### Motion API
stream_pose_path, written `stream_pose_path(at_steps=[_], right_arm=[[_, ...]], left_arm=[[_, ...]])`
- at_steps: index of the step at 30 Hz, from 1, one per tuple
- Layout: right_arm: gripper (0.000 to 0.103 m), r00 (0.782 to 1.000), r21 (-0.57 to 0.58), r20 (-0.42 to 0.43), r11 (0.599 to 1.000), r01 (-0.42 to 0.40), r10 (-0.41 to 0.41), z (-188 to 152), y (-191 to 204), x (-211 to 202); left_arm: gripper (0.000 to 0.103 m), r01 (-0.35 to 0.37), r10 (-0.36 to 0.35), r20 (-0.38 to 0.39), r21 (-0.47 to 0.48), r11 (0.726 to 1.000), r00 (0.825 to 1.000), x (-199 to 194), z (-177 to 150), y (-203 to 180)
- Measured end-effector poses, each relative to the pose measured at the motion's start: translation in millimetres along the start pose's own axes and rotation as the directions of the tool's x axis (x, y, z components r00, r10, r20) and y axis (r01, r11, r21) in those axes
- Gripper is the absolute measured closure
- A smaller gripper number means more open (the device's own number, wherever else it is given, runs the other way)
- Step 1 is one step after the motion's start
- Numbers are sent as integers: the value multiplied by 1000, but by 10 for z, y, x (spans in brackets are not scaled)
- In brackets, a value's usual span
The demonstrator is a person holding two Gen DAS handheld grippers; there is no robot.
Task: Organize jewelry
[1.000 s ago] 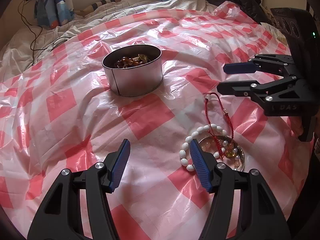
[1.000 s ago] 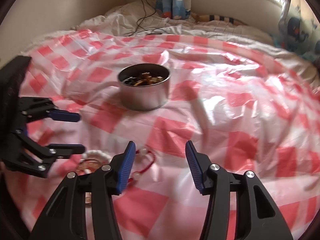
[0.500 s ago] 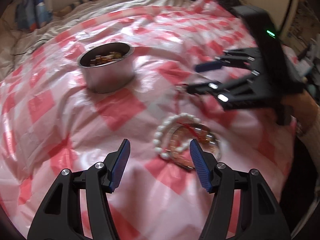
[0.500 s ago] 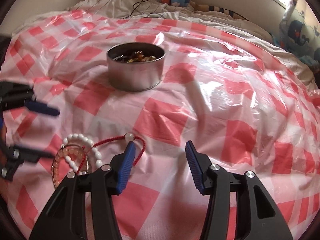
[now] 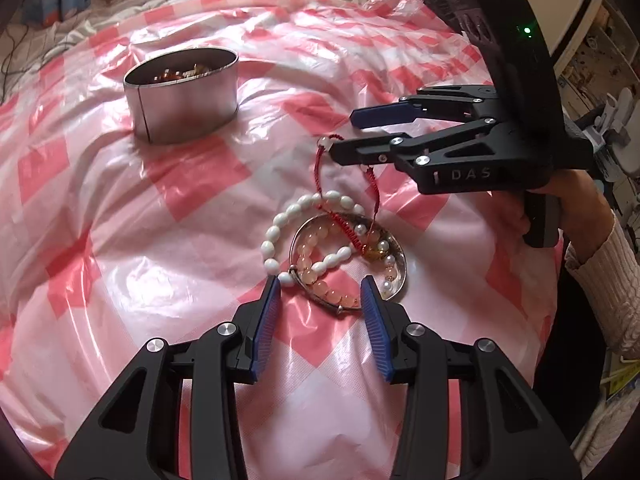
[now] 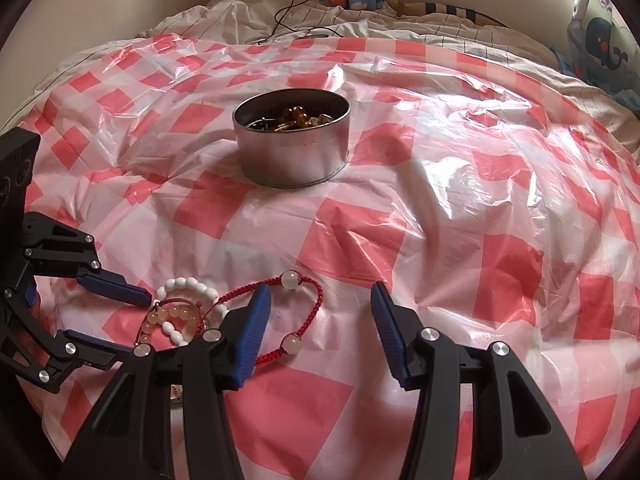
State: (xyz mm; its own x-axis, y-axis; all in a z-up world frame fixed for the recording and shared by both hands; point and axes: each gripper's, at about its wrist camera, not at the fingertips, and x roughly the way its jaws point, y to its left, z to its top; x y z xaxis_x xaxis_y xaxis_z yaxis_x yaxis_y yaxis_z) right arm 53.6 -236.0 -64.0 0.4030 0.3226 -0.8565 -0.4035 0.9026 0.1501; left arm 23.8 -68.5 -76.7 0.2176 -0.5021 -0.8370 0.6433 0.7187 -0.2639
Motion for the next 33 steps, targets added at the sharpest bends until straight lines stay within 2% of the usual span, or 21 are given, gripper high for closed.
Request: stream_pose_path(at_steps=[6, 8, 10, 12, 14, 17, 20, 22, 23, 24, 25, 26, 28, 29, 30, 31, 32, 33], right_arm=[[52, 1000, -12, -5, 1000, 4, -4, 0, 32, 35], [52, 1000, -12, -6, 1000, 4, -4, -1, 30, 37], [52, 1000, -8, -4, 1000, 5, -5, -4, 28, 36], [52, 1000, -3, -4, 1000, 4, -4, 1, 13, 39], [52, 1000, -1, -5, 1000, 2, -2, 6, 4, 41], [52, 1000, 0, -7, 1000, 3, -3, 9, -6, 35], [52, 1000, 5, -2, 1000, -4, 4, 11, -40, -4], [52, 1000, 20, -1, 999, -29, 29, 10, -81, -28], [52, 999, 24, 0, 999, -36, 36, 9, -91, -35], [52, 999, 21, 0, 999, -37, 37, 8, -85, -35], [52, 999, 15, -4, 999, -40, 40, 4, -67, -31], [52, 999, 1, -9, 999, -43, 43, 1, -37, -21], [52, 999, -32, -21, 999, -30, 29, -11, 27, 8], [52, 999, -48, -29, 999, -21, 20, -20, 58, 31], [52, 999, -60, -36, 998, -11, 9, -28, 81, 51], [52, 999, -67, -39, 998, -6, 3, -37, 90, 67], [52, 999, -69, -39, 998, -4, 1, -40, 94, 73], [54, 999, -69, -36, 998, -5, 2, -42, 94, 72]], left_arm=[[66, 131, -130, 21, -98, 986, 991, 30, -4, 59], [79, 150, -147, 32, -124, 981, 989, 36, -2, 80], [93, 192, -181, 80, -162, 968, 980, -23, 19, 156], [101, 249, -224, 145, -187, 950, 964, -124, 44, 214], [102, 279, -244, 186, -193, 941, 952, -188, 71, 231], [103, 266, -231, 187, -188, 945, 955, -184, 113, 228], [103, 243, -221, 130, -181, 953, 966, -146, 95, 230], [103, 174, -163, 77, -163, 971, 984, -100, 75, 204], [102, 179, -172, 57, -174, 968, 984, -59, 68, 212], [98, 182, -179, 30, -183, 966, 983, -2, 53, 212], [90, 165, -168, 3, -183, 969, 986, 60, 41, 195], [87, 162, -167, -10, -186, 969, 986, 104, 30, 182], [77, 188, -191, 4, -190, 964, 982, 120, 39, 154], [77, 192, -193, 13, -192, 962, 981, 120, 51, 144], [77, 190, -187, 30, -196, 962, 982, 122, 60, 139], [82, 189, -183, 48, -202, 961, 982, 128, 67, 140], [90, 185, -176, 61, -200, 962, 983, 123, 72, 133], [102, 180, -168, 78, -190, 965, 983, 107, 86, 117]])
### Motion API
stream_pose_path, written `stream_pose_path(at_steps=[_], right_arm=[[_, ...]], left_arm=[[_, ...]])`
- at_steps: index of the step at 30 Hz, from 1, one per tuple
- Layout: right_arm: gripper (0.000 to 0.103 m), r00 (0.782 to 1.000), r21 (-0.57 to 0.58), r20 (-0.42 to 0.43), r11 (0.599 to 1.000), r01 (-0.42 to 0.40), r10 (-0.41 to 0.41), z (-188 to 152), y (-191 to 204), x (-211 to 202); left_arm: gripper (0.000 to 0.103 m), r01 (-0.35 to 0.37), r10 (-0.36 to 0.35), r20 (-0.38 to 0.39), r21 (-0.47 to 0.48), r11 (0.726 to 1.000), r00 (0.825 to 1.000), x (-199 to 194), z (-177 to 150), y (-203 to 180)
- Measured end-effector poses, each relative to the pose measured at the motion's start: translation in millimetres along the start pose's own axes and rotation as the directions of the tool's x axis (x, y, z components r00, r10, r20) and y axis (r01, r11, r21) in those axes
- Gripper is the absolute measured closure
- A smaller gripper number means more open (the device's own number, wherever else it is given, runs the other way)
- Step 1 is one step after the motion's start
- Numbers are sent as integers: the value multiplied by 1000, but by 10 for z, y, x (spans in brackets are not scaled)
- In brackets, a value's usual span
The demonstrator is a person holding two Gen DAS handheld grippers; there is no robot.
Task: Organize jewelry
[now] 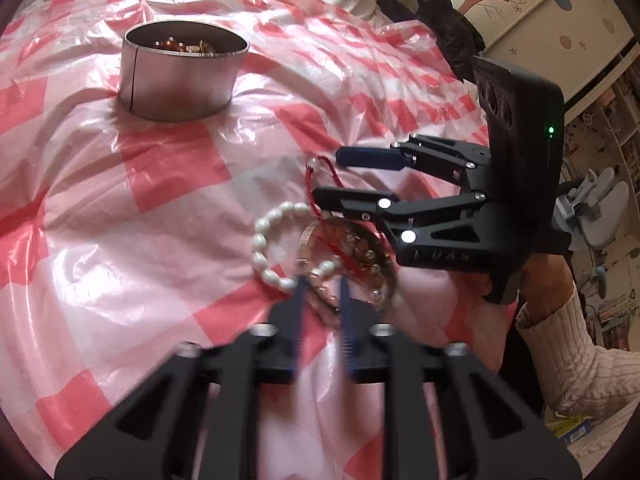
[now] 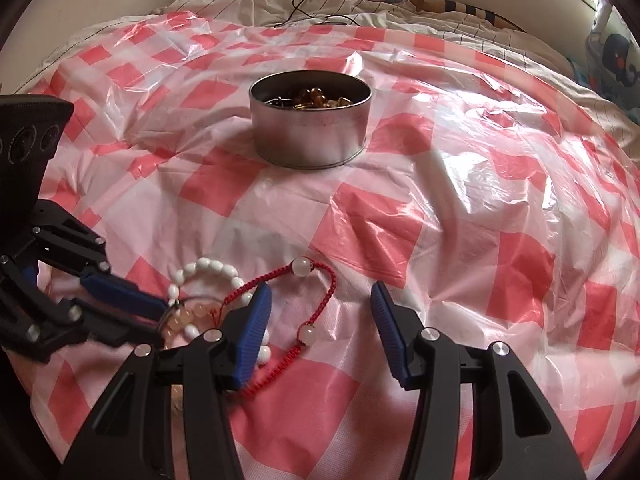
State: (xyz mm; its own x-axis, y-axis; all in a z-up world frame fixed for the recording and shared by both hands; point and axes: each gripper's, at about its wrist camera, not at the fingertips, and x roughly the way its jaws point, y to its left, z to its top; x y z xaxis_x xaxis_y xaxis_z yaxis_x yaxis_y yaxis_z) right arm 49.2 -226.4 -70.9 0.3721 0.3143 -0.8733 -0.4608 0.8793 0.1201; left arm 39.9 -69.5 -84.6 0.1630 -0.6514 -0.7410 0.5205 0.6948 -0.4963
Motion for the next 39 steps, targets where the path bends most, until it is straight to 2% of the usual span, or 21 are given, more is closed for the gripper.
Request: stream_pose_path(at_steps=[2, 3, 5, 8, 11, 15, 17, 19, 21, 25, 27, 29, 31, 32, 33, 34, 35, 39], right_arm=[[65, 1000, 3, 5, 1000, -4, 4, 0, -5, -7], [66, 1000, 5, 6, 1000, -4, 4, 0, -8, -7], [79, 1000, 11, 7, 1000, 0, 0, 2, -27, -10], [79, 1000, 24, 6, 1000, -3, 3, 6, -53, -13], [79, 1000, 39, 2, 999, -9, 9, 11, -82, -14], [75, 1000, 38, -1, 999, -9, 9, 13, -65, 2], [75, 1000, 38, -3, 999, -10, 10, 12, -68, 9], [75, 1000, 42, -4, 999, -15, 15, 11, -73, 13], [75, 1000, 41, -7, 999, -14, 15, 11, -71, 20], [70, 1000, 40, -14, 999, -27, 28, 6, -67, 33], [68, 1000, 29, -15, 999, -19, 20, 6, -42, 40], [68, 1000, 26, -13, 1000, -15, 16, 2, -34, 36], [69, 1000, 33, -10, 999, -21, 22, 1, -46, 26], [75, 1000, 35, -10, 999, -20, 21, 2, -48, 22], [80, 1000, 36, -8, 999, -21, 21, 4, -51, 16], [91, 1000, 39, -6, 999, -20, 20, 7, -57, 11], [95, 1000, 43, -2, 999, -21, 21, 10, -66, 0], [99, 999, 57, 29, 998, -16, 15, 29, -105, -68]], left_arm=[[103, 12, -13, 36, 16, 1000, 999, -90, 16, -26], [103, 23, -24, 55, 24, 999, 998, -134, 32, -49], [103, 32, -34, 70, 33, 999, 997, -184, 52, -76], [103, 0, -3, 56, 46, 999, 998, -159, 58, -84], [103, -96, 95, 33, 55, 994, 995, -116, 64, -44], [99, -120, 120, 13, 53, 991, 993, -11, 82, 4], [95, -113, 113, 12, 43, 993, 994, 45, 104, 27], [85, -99, 99, 14, 25, 995, 995, 77, 132, 58], [80, -73, 73, 11, 9, 997, 997, 122, 151, 85], [63, 18, -18, -1, -15, 1000, 1000, 138, 155, 86], [63, 48, -49, -18, -19, 999, 999, 174, 142, 66], [66, 43, -43, -20, 2, 999, 999, 190, 125, 14], [88, 36, -36, -29, 19, 999, 999, 205, 121, -23], [90, 34, -34, -29, 26, 999, 999, 203, 118, -33], [96, 29, -28, -23, 33, 999, 999, 194, 118, -46], [98, 27, -26, -16, 38, 999, 1000, 177, 123, -57], [98, 30, -30, -7, 37, 999, 1000, 149, 129, -63], [98, 24, -26, 42, 32, 999, 999, 6, 160, -47]])
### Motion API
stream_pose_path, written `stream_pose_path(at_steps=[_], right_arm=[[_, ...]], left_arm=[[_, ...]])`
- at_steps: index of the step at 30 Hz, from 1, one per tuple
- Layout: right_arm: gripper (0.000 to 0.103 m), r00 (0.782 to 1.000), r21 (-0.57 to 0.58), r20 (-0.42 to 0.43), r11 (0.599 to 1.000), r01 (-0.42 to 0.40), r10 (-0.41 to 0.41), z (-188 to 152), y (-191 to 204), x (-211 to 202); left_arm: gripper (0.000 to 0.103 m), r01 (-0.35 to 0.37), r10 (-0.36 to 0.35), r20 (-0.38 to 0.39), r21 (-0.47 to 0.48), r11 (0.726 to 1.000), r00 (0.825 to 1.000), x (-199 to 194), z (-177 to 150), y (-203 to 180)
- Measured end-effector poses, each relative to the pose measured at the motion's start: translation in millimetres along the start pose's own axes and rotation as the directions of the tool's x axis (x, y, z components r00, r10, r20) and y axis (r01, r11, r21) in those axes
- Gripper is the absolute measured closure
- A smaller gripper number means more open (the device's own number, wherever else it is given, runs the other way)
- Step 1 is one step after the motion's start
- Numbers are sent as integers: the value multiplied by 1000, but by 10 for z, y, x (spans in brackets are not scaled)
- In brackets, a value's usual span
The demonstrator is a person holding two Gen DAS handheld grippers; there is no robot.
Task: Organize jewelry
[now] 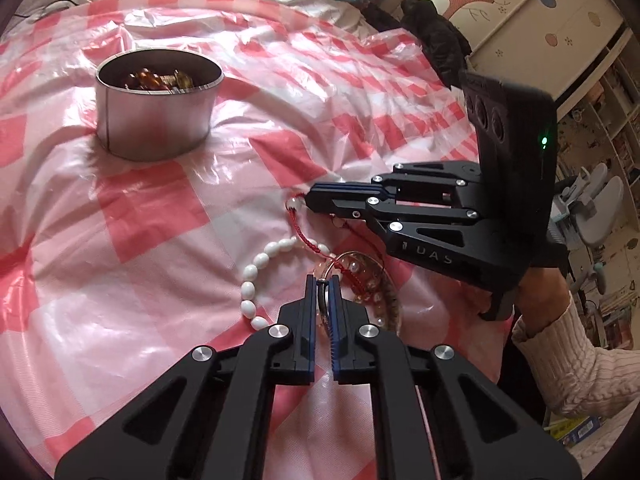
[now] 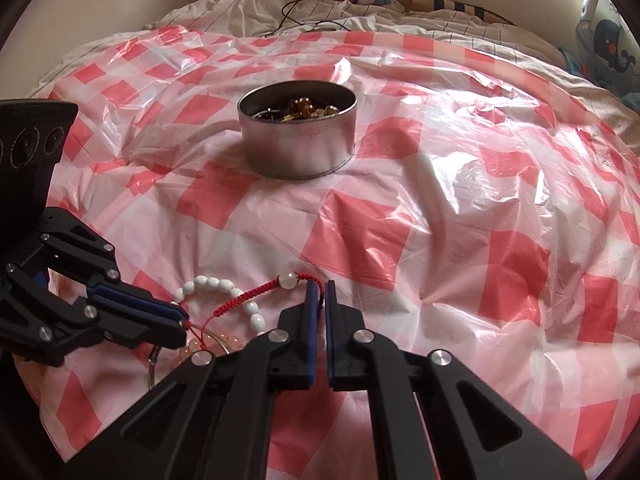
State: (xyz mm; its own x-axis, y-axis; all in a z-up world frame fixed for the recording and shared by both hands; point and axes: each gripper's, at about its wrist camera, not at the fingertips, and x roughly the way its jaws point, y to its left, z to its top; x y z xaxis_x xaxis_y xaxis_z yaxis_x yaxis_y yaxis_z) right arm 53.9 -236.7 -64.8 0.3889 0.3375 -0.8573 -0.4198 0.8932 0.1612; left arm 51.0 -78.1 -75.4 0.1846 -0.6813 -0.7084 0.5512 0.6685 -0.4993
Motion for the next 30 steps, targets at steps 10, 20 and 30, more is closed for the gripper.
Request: stream_pose_path(at_steps=[10, 20, 30], right_arm=[[99, 999, 39, -7, 999, -33, 33, 26, -79, -14], [64, 999, -40, -45, 999, 4, -6, -39, 96, 77], [100, 1000, -45, 19, 999, -1, 2, -17, 96, -47]], left_arm=[[99, 30, -26, 79, -45, 999, 997, -324, 53, 140], [99, 13, -13, 10, -15, 1000, 1000, -282, 12, 138], [95, 51, -50, -92, 15, 999, 995, -81, -109, 55]])
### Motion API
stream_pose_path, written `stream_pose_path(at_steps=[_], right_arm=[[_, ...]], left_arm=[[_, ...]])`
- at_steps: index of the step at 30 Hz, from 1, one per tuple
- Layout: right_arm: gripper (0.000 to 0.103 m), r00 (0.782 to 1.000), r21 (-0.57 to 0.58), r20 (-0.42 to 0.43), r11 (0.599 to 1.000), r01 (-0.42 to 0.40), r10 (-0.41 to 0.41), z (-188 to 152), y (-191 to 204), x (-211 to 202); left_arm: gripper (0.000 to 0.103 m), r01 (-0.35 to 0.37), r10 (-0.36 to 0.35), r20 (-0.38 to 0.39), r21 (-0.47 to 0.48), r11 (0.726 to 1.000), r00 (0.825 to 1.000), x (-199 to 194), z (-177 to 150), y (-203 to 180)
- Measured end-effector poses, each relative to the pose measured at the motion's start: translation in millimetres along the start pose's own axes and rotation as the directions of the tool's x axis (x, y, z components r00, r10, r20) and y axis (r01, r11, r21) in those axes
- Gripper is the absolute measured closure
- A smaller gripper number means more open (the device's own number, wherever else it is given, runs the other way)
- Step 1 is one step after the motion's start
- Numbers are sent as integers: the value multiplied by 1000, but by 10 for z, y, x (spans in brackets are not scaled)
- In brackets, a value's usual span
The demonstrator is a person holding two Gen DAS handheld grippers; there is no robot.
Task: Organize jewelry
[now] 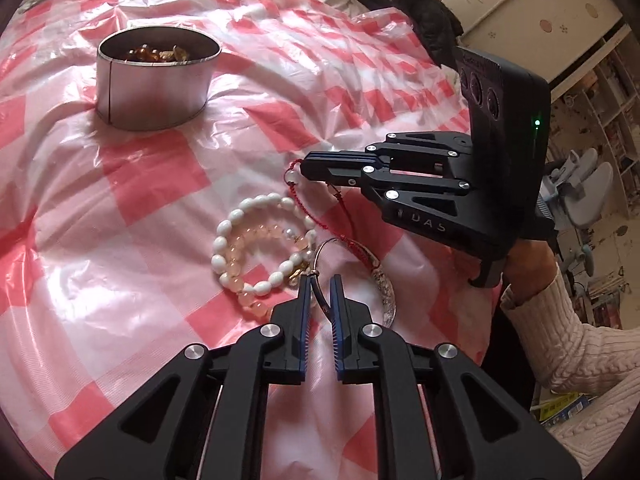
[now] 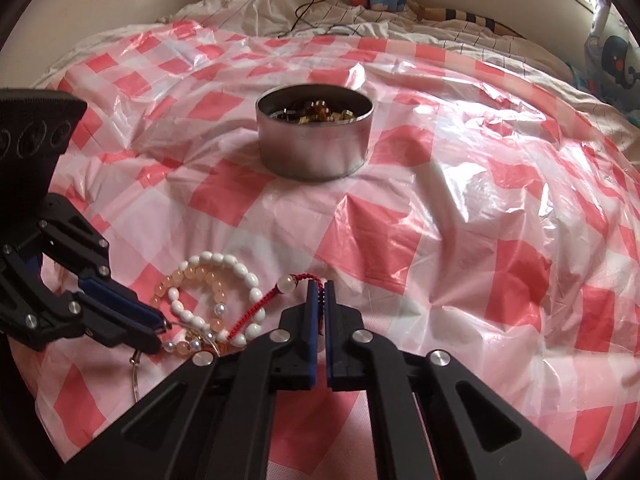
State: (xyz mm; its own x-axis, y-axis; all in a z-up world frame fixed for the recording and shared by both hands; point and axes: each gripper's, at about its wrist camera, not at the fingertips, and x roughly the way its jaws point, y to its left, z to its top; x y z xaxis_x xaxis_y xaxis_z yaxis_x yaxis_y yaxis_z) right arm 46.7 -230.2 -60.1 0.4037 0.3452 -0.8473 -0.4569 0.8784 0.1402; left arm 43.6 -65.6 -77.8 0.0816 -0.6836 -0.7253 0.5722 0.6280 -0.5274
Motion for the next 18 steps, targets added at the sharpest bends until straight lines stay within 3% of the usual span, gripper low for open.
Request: stream_pose_path(at_steps=[8, 14, 18], right_arm=[[100, 995, 57, 91, 998, -40, 35, 72, -115, -212], [100, 981, 101, 189, 993, -56, 36, 119, -206, -400], [100, 965, 177, 259, 984, -15, -32, 137, -361, -533]], left_arm=[[100, -6, 5, 75, 10, 1000, 997, -149, 6, -34], [100, 46, -44, 146, -7, 999, 988, -394, 51, 7], [100, 13, -6, 178, -38, 999, 984, -513, 78, 71]])
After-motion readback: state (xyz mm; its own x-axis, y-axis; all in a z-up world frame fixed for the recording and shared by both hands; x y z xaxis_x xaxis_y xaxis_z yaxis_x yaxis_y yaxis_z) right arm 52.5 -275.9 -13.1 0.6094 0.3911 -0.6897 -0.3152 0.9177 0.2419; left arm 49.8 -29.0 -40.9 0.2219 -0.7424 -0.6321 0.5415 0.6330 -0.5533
